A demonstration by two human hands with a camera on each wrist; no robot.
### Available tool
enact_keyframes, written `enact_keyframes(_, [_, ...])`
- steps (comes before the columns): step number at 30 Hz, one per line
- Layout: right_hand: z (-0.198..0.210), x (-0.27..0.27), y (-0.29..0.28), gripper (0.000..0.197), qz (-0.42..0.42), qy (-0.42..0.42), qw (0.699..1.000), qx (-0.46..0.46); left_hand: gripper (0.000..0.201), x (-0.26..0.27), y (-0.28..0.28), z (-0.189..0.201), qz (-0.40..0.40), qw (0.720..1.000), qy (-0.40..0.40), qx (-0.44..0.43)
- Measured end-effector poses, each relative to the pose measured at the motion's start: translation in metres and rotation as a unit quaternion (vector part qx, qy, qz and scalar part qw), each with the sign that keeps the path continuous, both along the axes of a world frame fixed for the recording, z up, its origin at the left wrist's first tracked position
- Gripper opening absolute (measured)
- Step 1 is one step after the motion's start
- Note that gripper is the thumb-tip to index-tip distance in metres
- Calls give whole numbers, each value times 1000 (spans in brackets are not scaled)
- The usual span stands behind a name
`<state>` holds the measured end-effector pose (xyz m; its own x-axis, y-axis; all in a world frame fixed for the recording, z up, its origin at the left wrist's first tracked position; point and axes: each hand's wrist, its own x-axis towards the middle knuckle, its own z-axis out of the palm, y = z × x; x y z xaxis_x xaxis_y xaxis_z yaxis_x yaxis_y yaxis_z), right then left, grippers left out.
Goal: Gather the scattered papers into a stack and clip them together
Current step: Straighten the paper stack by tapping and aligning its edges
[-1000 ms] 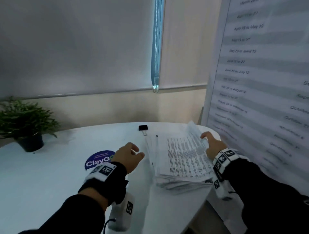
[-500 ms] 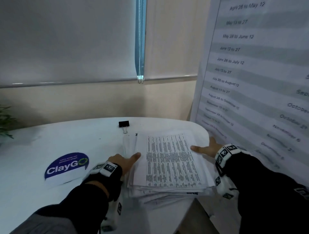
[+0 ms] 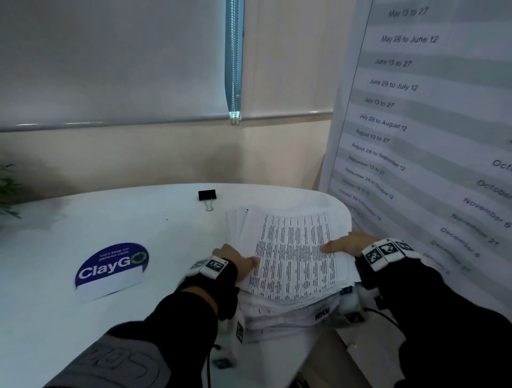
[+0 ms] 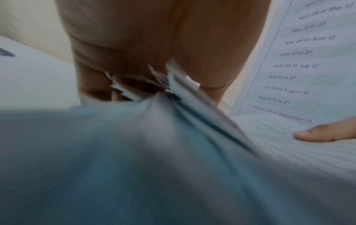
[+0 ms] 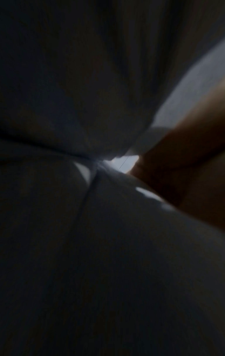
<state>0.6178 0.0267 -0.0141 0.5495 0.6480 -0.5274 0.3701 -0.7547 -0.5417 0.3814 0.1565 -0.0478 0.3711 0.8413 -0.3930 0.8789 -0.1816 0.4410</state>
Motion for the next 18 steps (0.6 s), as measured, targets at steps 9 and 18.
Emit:
enact_keyframes(9, [62,-74,-10,42,10,1,964,264,73,-59,-2,15,12,991,-105,-81])
enact_keyframes(18, [140,-186,-21,66,137,110,841,512,102,-202,2,98,53,795,-595,-110])
